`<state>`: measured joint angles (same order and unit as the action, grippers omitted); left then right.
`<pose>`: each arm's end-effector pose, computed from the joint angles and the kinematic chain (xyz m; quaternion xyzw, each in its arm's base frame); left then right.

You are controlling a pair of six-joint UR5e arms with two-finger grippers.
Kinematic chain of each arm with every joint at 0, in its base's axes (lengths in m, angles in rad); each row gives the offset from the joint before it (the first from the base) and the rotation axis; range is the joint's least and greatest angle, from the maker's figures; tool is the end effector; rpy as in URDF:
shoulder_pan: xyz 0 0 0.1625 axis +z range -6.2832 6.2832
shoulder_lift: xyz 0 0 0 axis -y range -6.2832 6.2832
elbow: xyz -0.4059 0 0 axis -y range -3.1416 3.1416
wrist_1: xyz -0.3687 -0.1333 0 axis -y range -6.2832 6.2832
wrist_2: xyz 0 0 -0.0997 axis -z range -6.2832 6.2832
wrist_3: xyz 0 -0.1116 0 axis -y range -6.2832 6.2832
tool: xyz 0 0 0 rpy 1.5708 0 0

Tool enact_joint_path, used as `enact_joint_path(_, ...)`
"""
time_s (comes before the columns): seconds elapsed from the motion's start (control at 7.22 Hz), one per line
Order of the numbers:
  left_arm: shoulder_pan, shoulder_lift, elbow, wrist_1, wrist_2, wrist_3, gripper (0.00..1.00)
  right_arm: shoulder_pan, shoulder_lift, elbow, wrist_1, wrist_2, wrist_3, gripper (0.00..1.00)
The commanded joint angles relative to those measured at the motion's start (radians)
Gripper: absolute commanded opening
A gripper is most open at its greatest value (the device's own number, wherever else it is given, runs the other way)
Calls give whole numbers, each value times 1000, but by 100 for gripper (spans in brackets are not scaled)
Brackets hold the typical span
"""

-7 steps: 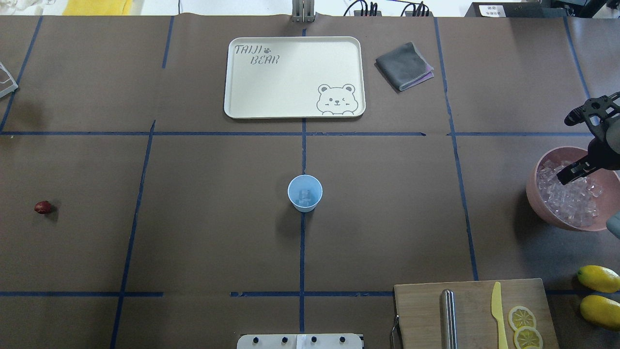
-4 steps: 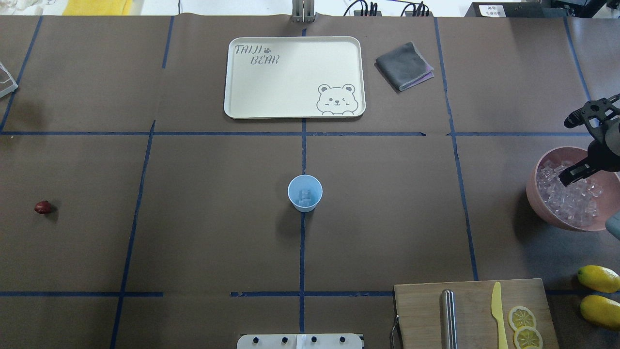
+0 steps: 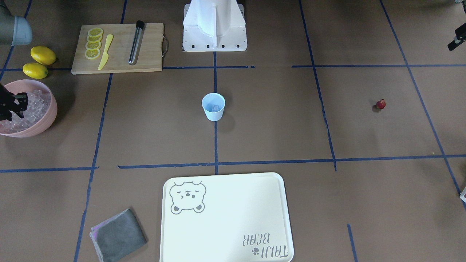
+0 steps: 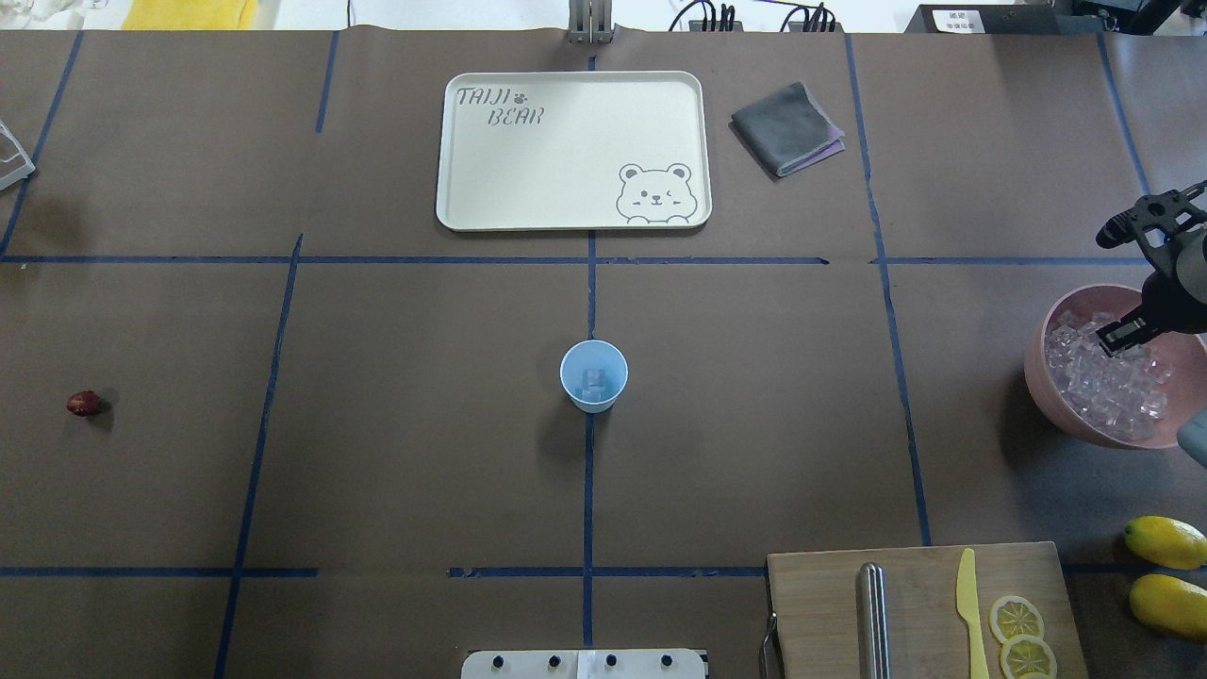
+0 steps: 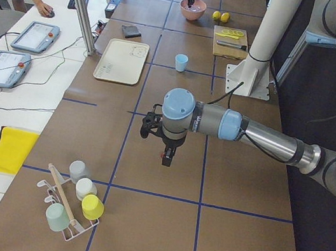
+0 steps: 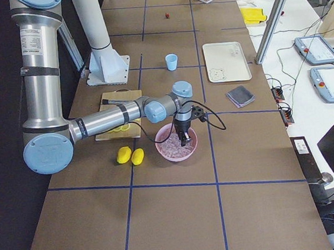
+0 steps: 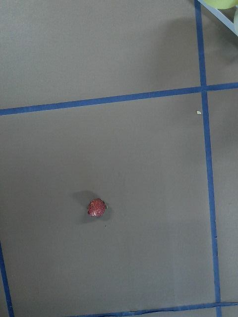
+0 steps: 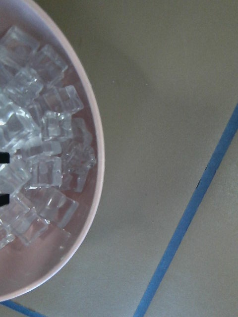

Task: Put ice and strawberries in cup
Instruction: 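Lower the right gripper into the bowl and grasp a third ice cube, then carry the ice cube over the blue cup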

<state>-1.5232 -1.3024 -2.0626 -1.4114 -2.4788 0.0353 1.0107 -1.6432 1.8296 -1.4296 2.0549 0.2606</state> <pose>-0.0283 -0.3575 0.5343 0.0261 0.4385 0.0512 0.8969 -0.1750 -0.4322 0.5605 0.0508 -0.2800 -0.1815 0.9413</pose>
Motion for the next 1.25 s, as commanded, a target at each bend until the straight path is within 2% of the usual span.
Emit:
enact_joint_path(0.0, 0, 0, -1, -1, 0, 0, 100, 2, -7, 20, -2, 2, 0, 0)
enact_joint_path(0.28, 0, 2, -10, 0, 1, 0, 100, 8, -36, 132, -55, 20, 2, 0)
enact_joint_path(0.42, 0, 2, -14, 2, 0, -2, 100, 9, -23, 211, -142, 22, 15, 0)
enact_joint_path(0.55, 0, 20, -27, 0, 0, -2, 100, 6, 15, 265, -191, 63, 110, 0)
enact_joint_path(0.83, 0, 25, -34, 2, 0, -2, 100, -19, 164, 281, -187, 189, 439, 0)
enact_joint_path(1.11, 0, 25, -34, 2, 0, -2, 100, -172, 360, 272, -190, 176, 883, 0)
